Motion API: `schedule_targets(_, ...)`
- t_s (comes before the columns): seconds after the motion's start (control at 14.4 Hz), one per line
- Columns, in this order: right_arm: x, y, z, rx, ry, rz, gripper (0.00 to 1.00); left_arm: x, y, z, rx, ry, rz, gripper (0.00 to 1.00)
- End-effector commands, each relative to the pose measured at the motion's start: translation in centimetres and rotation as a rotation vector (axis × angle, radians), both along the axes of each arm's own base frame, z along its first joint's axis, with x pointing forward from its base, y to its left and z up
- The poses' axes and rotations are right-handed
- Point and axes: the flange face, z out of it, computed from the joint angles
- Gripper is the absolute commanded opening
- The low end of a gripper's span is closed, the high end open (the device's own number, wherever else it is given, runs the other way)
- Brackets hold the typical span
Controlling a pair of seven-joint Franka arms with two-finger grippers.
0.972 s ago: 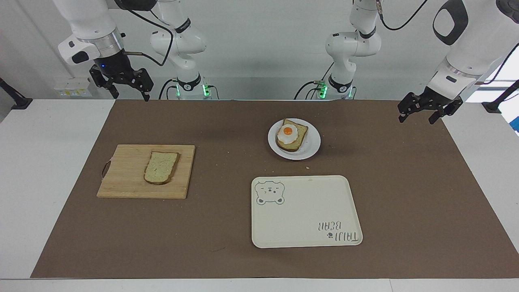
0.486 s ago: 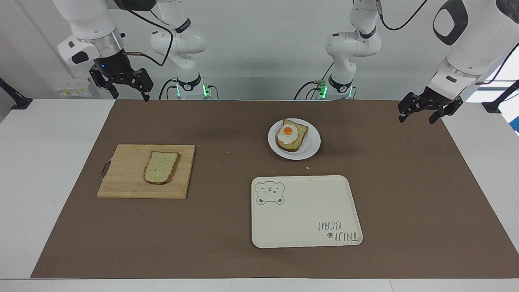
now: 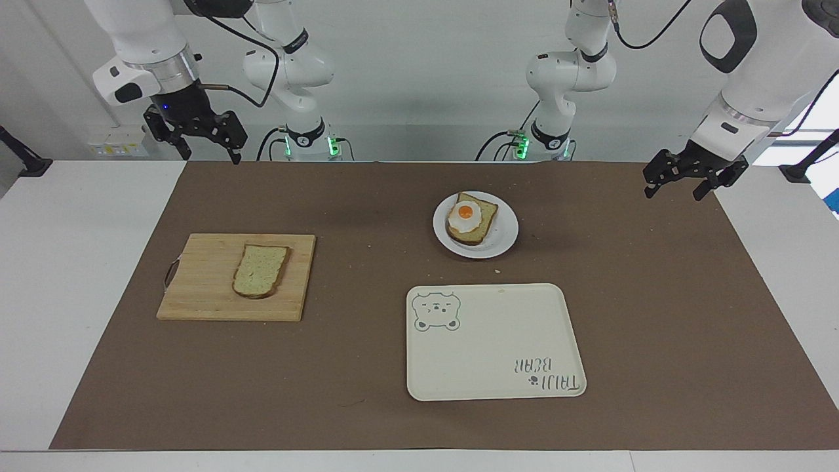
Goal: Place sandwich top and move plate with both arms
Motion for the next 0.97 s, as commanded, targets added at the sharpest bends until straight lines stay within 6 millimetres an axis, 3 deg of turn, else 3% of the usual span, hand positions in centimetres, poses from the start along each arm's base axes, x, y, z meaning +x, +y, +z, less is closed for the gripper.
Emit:
schedule_targets(0.0,0.07,0.21,0.03,0.009,-0.022,0.031,1.0,-0.12,0.34,0.46,0.003,-0.014,-0.006,1.0)
schedule_targets(0.9,0.14,0.4,0.0,0.01,-0.03,0.036,1.0,-0.12,0.34,0.46,0.003,-0.014,-0.005,1.0)
